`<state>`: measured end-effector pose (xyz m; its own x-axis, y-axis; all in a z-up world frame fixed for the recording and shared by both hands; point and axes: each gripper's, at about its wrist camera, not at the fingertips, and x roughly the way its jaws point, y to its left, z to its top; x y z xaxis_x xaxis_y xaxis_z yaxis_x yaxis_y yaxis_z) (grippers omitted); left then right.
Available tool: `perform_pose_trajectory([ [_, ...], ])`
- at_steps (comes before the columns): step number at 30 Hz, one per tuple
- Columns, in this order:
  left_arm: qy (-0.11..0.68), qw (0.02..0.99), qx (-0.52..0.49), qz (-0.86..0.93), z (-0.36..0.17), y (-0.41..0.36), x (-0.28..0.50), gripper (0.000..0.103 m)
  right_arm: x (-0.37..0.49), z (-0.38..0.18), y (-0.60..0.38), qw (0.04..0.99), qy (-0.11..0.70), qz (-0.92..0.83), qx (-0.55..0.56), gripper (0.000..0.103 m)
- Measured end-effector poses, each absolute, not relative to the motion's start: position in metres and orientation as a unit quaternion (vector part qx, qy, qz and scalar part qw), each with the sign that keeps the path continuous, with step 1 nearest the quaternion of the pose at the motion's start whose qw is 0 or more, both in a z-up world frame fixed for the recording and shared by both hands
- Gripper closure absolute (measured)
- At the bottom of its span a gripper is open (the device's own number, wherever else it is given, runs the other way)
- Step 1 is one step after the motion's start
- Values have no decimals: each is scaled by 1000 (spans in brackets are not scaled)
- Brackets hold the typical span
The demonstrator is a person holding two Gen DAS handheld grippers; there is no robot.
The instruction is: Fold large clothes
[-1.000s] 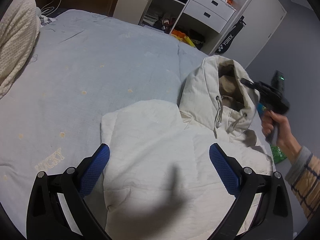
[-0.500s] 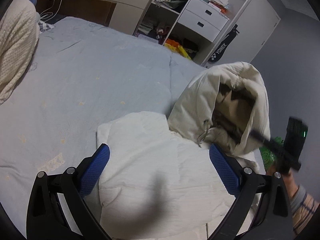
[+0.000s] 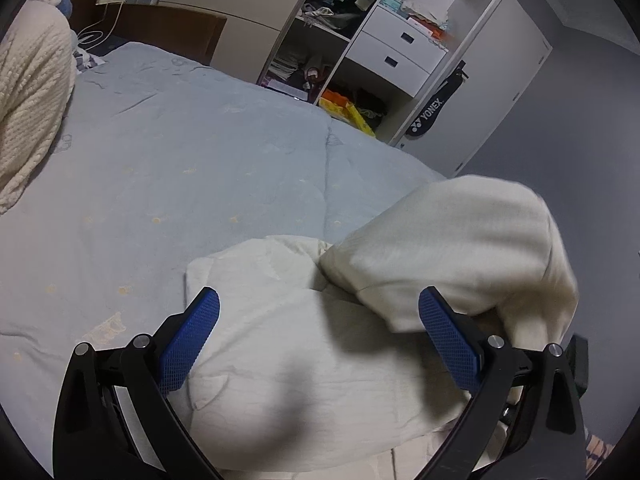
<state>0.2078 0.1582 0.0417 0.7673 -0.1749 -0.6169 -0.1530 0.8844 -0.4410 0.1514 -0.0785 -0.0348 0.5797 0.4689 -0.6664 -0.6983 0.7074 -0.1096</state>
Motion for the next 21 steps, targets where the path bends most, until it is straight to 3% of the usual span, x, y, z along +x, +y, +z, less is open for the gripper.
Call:
perform_pose_trajectory([
  [3,339,910,-237,-15,44,150,208,7,134,-35,-81,871,302,324,-214,70],
  [8,335,914,-225,-39,48,133,210,7,111,-26,-98,870,309,329,-199,68],
  [10,338,916,-213,-41,49,125,212,7,103,-11,-105,876,307,341,-152,59],
  [12,338,918,-202,-40,52,121,211,7,104,9,-115,886,290,346,-107,30],
  [14,336,920,-198,-36,53,121,210,7,113,37,-119,896,266,351,-57,11],
  [15,335,920,-201,-34,54,123,209,7,120,50,-114,900,257,349,-41,7],
  [19,332,916,-222,-24,54,133,207,7,182,82,-81,905,267,330,9,7],
  [21,333,915,-227,-21,53,136,206,7,238,75,-47,887,344,308,25,8],
])
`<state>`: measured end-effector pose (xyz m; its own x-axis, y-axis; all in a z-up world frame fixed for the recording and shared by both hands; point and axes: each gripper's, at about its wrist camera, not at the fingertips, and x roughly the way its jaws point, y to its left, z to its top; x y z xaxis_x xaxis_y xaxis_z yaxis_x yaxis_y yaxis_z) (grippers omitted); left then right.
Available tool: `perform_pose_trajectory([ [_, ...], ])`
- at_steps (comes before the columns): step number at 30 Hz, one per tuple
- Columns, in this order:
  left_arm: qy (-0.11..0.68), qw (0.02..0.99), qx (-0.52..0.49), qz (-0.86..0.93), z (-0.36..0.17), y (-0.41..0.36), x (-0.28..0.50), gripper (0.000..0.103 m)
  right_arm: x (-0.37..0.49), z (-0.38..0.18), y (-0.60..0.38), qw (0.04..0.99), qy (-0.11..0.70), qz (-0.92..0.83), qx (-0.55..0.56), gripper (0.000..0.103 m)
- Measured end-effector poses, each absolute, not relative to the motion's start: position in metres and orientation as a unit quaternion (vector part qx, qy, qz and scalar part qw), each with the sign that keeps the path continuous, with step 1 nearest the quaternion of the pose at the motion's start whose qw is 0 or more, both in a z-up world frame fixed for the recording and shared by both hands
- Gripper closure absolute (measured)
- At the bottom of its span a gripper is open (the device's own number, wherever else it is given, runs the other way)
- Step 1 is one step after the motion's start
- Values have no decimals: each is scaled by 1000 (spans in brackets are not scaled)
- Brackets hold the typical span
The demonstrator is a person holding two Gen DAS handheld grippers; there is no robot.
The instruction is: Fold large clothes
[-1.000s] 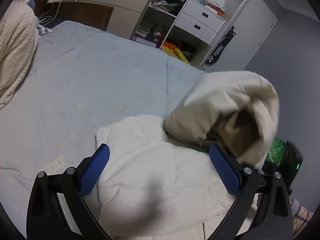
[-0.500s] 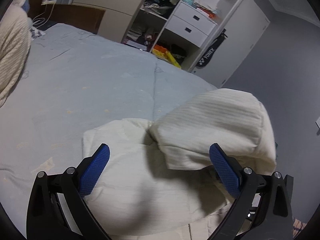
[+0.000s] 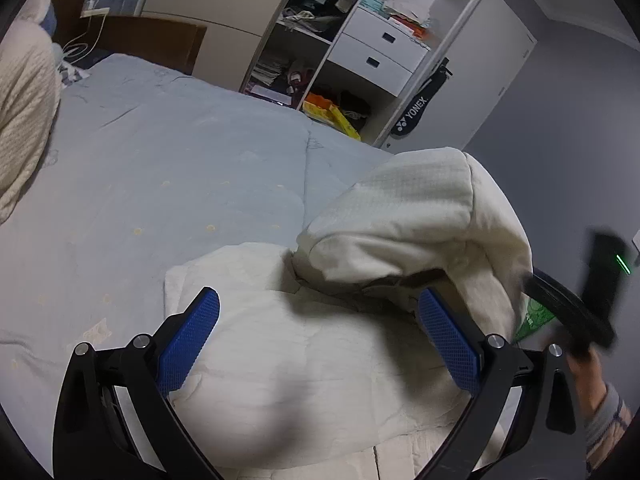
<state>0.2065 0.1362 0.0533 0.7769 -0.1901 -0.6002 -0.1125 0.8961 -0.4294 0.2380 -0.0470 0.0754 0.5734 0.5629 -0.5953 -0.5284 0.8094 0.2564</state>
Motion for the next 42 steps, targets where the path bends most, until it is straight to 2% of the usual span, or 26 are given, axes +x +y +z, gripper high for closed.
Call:
perform_pose_trajectory([
  [1,335,914,-227,-18,52,138,206,7,260,68,-37,873,374,312,46,10],
  [3,339,913,-229,-14,51,141,205,7,277,60,-23,861,391,319,57,41],
  [4,338,912,-231,-12,51,144,203,7,280,59,-14,867,387,313,35,49],
  [5,337,912,-234,-11,52,146,203,7,277,57,-9,869,382,312,23,67],
  [6,334,911,-240,-10,53,148,202,7,274,57,-6,872,377,313,14,75],
  [11,330,908,-257,-16,58,153,202,7,240,59,10,884,334,319,-68,79],
  [17,334,885,-316,-74,63,149,204,7,169,39,35,877,270,323,-232,79],
  [27,366,816,-407,-186,52,103,232,7,94,-17,47,835,225,322,-385,79],
  [31,397,814,-388,-167,40,79,247,8,88,-29,48,829,225,323,-396,79],
  [32,401,816,-385,-160,36,76,249,15,87,-28,49,829,225,323,-398,79],
  [33,404,816,-382,-159,34,74,250,36,86,-29,48,829,225,322,-399,79],
  [34,408,816,-377,-162,31,72,252,50,85,-28,47,830,225,319,-399,79],
  [35,411,818,-369,-159,31,72,253,73,89,-25,44,832,225,314,-398,79],
  [36,408,821,-367,-158,31,75,251,84,93,-23,41,836,225,306,-395,79],
  [42,406,805,-401,-161,39,80,230,87,93,-5,27,870,188,245,-385,79],
])
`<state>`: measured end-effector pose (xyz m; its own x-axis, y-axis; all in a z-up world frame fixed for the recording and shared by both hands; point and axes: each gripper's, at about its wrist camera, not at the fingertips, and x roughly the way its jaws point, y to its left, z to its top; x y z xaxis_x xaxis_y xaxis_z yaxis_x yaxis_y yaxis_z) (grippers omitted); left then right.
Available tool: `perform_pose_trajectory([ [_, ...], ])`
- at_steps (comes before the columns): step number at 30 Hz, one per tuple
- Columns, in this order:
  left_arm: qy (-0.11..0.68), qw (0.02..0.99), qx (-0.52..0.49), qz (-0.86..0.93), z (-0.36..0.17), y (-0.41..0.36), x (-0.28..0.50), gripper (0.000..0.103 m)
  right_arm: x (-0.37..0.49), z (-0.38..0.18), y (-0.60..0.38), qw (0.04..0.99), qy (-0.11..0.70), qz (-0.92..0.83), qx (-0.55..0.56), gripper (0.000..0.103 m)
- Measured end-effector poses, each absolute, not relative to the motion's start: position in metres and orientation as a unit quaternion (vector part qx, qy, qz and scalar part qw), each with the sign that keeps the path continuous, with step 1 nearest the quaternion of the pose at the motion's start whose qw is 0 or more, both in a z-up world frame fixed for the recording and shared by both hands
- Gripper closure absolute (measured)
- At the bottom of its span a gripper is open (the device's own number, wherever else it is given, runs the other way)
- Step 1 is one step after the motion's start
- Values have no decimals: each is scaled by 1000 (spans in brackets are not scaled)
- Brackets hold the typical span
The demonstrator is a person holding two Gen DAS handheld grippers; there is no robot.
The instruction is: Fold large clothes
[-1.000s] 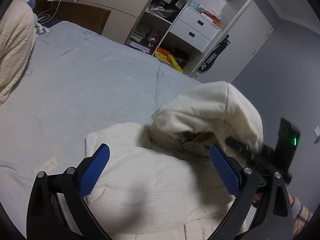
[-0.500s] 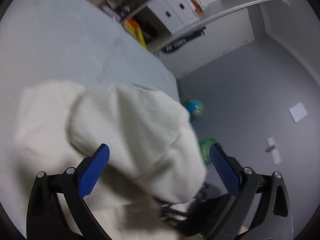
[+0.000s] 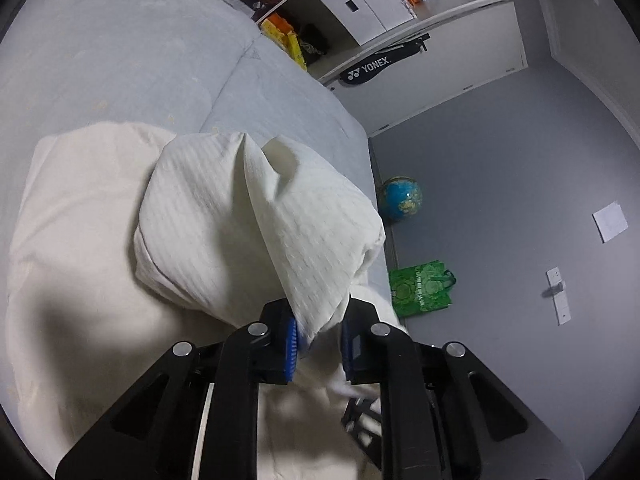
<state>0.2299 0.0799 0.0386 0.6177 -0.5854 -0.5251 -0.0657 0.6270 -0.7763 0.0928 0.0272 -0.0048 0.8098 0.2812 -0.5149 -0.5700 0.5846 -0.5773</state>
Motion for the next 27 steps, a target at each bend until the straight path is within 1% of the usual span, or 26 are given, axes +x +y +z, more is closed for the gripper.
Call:
perform_pose_trajectory([
  [2,416,800,-403,-157,37,74,220,87,87,3,21,882,172,222,-378,78],
  [4,435,797,-392,-150,27,62,209,87,84,1,15,883,177,211,-381,72],
  [6,476,783,-377,-132,0,47,203,87,75,-15,9,874,200,214,-387,63],
  [8,518,758,-376,-124,-31,36,200,87,66,-33,0,864,227,225,-388,62],
  [9,536,748,-371,-121,-45,30,199,87,67,-41,-4,860,237,223,-393,59],
  [13,555,752,-339,-109,-65,21,201,86,51,-55,-24,858,255,211,-393,50],
  [14,555,759,-324,-103,-65,19,204,86,51,-55,-27,857,256,205,-396,43],
  [17,554,764,-317,-95,-68,19,206,86,45,-50,-48,868,268,187,-373,42],
  [20,549,762,-329,-101,-70,19,197,86,48,-37,-74,888,297,166,-310,42],
  [21,546,763,-331,-102,-69,19,197,85,56,-29,-83,896,310,166,-273,42],
  [22,543,765,-332,-104,-67,19,197,85,61,-20,-90,903,322,166,-231,42],
  [25,538,768,-331,-107,-68,26,191,85,85,8,-110,917,347,184,-71,33],
  [27,538,768,-331,-109,-68,28,186,85,101,16,-117,908,370,195,28,32],
])
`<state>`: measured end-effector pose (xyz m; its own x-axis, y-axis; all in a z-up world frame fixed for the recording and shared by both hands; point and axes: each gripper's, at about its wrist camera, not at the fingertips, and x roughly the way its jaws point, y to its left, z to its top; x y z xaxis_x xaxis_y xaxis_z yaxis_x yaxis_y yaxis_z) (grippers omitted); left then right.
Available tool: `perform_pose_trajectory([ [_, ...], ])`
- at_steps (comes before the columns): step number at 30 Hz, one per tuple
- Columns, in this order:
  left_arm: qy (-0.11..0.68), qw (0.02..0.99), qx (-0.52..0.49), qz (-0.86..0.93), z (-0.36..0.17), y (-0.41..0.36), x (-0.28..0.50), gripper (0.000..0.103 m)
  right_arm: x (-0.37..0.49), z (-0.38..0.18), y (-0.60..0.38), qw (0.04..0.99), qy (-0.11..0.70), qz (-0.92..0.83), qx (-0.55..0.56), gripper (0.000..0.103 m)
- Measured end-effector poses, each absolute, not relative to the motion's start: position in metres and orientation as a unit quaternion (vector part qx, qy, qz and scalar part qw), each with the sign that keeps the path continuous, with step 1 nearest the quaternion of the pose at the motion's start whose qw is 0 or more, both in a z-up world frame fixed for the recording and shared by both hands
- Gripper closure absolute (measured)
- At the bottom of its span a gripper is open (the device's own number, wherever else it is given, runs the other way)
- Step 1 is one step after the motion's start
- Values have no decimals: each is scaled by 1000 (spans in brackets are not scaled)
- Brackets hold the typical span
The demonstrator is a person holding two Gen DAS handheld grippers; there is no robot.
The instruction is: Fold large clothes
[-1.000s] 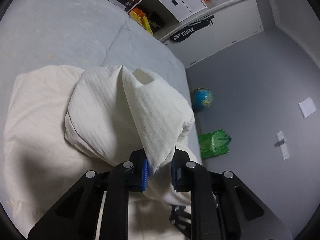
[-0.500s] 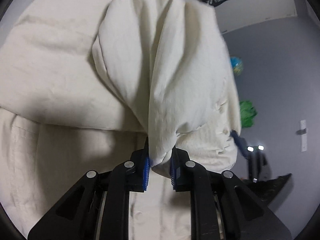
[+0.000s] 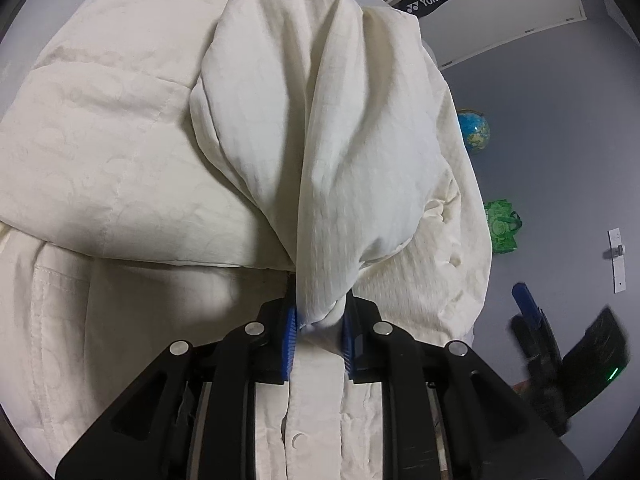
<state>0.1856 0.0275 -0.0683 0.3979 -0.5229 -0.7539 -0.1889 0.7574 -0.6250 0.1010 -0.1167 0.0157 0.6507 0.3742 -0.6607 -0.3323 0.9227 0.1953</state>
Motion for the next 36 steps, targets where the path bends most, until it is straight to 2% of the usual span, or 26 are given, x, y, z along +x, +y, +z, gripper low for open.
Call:
perform_pose_trajectory([
  [4,538,769,-327,-109,-67,28,185,85,124,-1,-107,862,430,197,183,32],
  [7,537,771,-323,-108,-55,25,179,84,127,-19,-88,848,449,195,202,32],
  [10,533,782,-307,-97,-38,27,181,72,133,-37,-74,839,469,176,213,32],
  [11,531,785,-306,-91,-36,28,180,63,131,-42,-73,839,469,172,217,33],
  [13,525,794,-298,-69,-32,32,178,48,131,-50,-72,838,465,172,228,47],
  [14,522,798,-295,-61,-31,34,178,40,132,-54,-72,838,467,167,228,73],
  [15,519,802,-291,-53,-29,35,179,38,133,-60,-73,836,470,164,233,87],
  [16,515,806,-289,-50,-28,37,180,38,138,-65,-78,829,467,173,253,89],
  [17,510,810,-286,-50,-26,37,182,38,138,-69,-81,826,463,179,266,95],
  [19,497,816,-287,-67,-23,37,188,44,136,-70,-88,823,453,188,287,98],
  [21,494,816,-286,-92,-21,35,194,74,135,-66,-92,822,440,196,304,99],
  [23,482,817,-297,-112,-17,37,195,86,132,-51,-99,821,399,223,343,99],
  [27,393,819,-371,-194,16,45,187,87,130,-16,-124,811,279,270,437,99],
  [30,362,815,-396,-219,24,48,186,86,142,-23,-138,789,245,277,491,99],
  [36,472,795,-346,-160,-13,39,191,86,135,-80,-136,777,370,207,466,98],
])
